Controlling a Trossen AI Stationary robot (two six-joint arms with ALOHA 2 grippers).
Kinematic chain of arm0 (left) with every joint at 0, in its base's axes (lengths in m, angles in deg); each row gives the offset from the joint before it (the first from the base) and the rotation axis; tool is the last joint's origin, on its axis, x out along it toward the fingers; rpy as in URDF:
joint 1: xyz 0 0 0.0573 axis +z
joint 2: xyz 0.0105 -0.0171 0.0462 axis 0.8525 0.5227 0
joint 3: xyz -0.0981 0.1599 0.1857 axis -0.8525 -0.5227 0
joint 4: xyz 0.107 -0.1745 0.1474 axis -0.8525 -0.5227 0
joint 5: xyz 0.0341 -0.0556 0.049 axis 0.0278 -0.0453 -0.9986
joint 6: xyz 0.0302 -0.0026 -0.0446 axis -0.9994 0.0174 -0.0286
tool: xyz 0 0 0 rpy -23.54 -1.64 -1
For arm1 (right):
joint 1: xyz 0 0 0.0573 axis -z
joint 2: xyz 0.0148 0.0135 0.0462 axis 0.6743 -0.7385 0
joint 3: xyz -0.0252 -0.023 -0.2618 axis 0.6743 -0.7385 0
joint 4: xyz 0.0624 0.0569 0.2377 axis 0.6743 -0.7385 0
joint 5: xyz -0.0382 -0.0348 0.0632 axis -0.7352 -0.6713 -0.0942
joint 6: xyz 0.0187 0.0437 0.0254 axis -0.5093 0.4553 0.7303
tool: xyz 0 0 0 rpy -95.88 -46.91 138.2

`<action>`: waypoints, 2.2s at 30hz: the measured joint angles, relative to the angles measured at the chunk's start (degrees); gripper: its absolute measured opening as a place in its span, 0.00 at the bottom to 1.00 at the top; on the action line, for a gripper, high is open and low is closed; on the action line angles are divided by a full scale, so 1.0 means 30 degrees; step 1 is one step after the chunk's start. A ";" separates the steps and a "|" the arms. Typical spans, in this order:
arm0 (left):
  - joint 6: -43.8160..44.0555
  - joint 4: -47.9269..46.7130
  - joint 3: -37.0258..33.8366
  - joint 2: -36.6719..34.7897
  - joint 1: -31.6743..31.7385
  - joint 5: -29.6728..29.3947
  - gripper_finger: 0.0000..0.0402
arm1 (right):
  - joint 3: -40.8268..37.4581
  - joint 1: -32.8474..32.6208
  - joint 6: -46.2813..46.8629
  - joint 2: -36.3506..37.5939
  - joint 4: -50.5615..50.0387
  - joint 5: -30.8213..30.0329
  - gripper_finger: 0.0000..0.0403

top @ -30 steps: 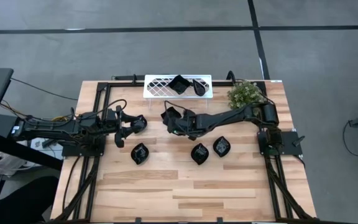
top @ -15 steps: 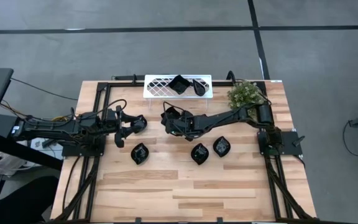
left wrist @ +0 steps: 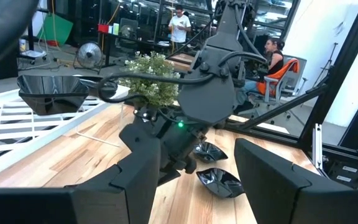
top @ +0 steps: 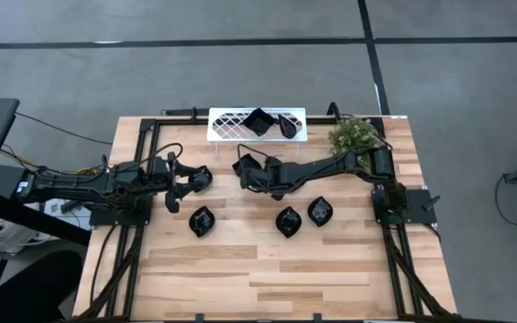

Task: Pick & Place Mini shaped plates
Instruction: Stack the distorted square plate on top of the other distorted square plates on the shelf

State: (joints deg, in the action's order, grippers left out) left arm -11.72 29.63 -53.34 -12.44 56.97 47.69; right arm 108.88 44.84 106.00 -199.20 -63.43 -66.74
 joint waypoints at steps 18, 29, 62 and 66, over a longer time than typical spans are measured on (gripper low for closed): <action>0.0000 0.0281 0.0000 -0.0007 0.0000 -0.0005 0.52 | -0.0010 0.0366 -0.0299 -0.0963 0.0957 0.1011 0.25; 0.0005 0.0318 0.0000 -0.0002 0.0000 -0.0002 0.52 | 0.0000 0.0424 -0.0699 -0.0758 0.0874 0.0459 0.24; 0.0000 0.0331 0.0000 -0.0003 0.0000 0.0003 0.52 | 0.0000 -0.0528 -0.2565 -0.0657 0.0822 0.2890 0.01; 0.0000 0.0325 0.0000 0.0000 0.0000 0.0002 0.52 | -0.0006 -0.0979 -0.2871 -0.0302 0.1168 0.3614 0.00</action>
State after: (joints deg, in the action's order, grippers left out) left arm -11.72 30.60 -53.34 -12.44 56.97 47.69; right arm 108.86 41.90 97.39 -200.11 -59.93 -55.90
